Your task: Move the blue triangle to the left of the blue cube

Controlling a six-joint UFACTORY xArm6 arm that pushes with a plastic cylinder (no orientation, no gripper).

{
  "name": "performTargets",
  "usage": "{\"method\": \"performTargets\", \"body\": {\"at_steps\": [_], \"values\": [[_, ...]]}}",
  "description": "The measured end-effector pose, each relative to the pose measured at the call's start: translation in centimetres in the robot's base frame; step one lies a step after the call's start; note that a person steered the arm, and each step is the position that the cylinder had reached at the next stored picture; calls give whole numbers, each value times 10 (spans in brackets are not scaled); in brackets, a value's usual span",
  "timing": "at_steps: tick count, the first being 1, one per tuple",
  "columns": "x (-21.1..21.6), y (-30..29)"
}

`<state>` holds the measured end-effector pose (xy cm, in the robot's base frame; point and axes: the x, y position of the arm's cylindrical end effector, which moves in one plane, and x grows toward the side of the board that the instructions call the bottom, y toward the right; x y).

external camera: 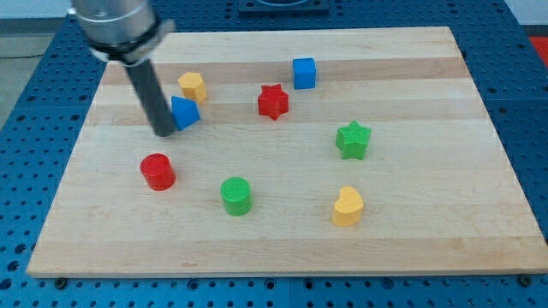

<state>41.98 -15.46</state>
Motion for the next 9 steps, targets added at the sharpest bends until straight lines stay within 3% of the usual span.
{"method": "performTargets", "body": {"at_steps": [1, 3, 6, 8, 9], "values": [[-19, 29], [-13, -58], [-49, 34], [-98, 16], [-93, 37]]}}
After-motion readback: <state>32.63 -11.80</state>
